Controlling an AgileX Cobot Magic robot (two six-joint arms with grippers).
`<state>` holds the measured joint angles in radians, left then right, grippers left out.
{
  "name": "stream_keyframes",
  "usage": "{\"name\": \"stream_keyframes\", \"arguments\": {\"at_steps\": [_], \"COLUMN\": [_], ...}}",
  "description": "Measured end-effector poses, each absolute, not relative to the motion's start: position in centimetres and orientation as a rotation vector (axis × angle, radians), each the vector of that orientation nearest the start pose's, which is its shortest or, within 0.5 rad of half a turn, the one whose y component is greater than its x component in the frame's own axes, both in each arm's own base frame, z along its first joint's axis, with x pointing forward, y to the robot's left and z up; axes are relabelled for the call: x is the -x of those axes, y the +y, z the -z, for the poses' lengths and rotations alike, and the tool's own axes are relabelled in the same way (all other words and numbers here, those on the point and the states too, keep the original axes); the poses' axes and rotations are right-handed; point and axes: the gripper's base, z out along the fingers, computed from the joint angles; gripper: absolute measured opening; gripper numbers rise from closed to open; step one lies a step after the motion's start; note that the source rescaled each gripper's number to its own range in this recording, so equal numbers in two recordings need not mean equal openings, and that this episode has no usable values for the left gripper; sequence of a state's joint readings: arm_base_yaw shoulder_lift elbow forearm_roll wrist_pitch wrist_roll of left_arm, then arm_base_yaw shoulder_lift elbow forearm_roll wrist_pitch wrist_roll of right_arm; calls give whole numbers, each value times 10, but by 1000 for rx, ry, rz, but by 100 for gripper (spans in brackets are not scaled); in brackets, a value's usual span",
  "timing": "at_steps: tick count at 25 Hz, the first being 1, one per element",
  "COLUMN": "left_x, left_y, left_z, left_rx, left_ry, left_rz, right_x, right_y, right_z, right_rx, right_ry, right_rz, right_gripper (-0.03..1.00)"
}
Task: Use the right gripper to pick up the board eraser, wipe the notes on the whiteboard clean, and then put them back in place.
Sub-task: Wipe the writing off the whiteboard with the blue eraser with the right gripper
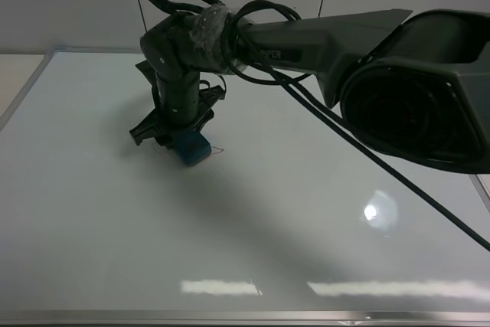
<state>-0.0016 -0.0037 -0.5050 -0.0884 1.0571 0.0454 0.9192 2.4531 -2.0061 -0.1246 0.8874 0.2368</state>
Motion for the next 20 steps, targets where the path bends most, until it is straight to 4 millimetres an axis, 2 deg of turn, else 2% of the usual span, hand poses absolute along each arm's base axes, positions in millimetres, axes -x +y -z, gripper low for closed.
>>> {"name": "stream_keyframes", "arguments": {"at_steps": [5, 8, 20], "left_x": [6, 6, 6], "left_y": [-7, -7, -7], "left_z": [-279, -279, -279], "left_rx": [-52, -52, -52], "left_ry": [2029, 2029, 2029], "left_rz": [78, 78, 78], "right_x": [-290, -279, -278], "right_y": [430, 439, 439], "right_z": [-113, -111, -110], "right_rx": [1115, 1139, 1116], "right_ry": [2549, 2536, 2543], "right_rz": [-169, -188, -157], "right_gripper": [2, 2, 2]}}
